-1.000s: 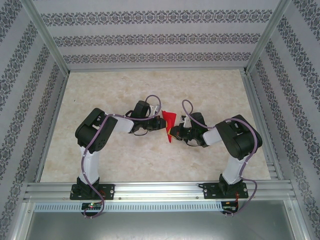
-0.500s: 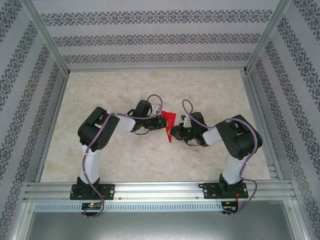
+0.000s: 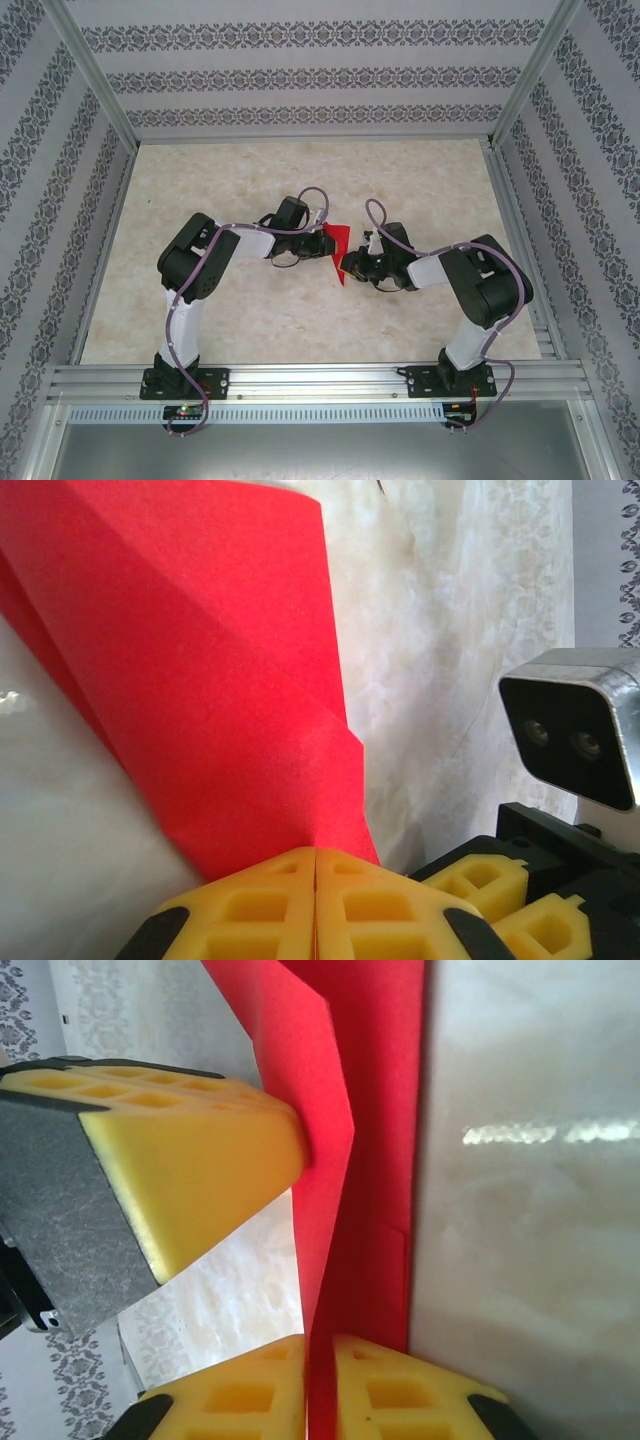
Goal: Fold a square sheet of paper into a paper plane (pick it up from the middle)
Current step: Fold the wing for the fifth time at the center of the table.
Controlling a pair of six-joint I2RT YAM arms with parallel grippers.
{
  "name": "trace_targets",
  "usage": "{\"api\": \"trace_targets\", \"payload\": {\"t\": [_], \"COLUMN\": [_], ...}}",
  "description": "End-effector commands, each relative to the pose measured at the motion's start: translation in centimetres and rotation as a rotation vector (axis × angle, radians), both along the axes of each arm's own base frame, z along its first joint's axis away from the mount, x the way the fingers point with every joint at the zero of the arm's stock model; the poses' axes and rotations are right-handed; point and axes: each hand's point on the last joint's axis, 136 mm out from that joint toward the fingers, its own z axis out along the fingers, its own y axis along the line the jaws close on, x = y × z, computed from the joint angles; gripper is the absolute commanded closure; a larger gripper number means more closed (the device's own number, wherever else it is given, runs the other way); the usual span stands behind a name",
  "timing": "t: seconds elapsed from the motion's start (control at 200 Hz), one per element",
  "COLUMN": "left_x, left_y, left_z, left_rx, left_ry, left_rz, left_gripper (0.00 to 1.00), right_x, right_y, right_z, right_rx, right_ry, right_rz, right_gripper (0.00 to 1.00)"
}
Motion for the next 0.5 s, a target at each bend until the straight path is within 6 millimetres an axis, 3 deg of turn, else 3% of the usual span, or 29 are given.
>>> {"api": "trace_targets", "payload": {"t": [0.0,0.125,0.335,0.495], "left_x": [-0.5,-0.5,-0.5,0.0], "left_y": [0.6,0.7,0.6,-0.1], "left_z": [-2.8,-3.0,-2.7,-0.4], "left_rx": [0.083,0.089,0.086,0.028], "left_ry": [0.034,0.037,0.039,0.014], "left_rz": [0.008,0.009,0.008,0.0], "left_gripper": [0.92,0.92,0.92,0.9], "right_x": [-1.6,-2.0,-2.5,-2.5], "right_y": [-0.8,-0.5,-0.9,-1.1], "right_z": [-1.3,-1.0,-1.7,-2.3], "right_rx": [-0.07,-0.065,-0.091,-0.087], "right_ry": [0.064,0.063,0.083,0.092], "right_rz": [0.007,0.018,0.003,-0.031], "right_gripper": [0.83,0.83,0.92,0.98]}}
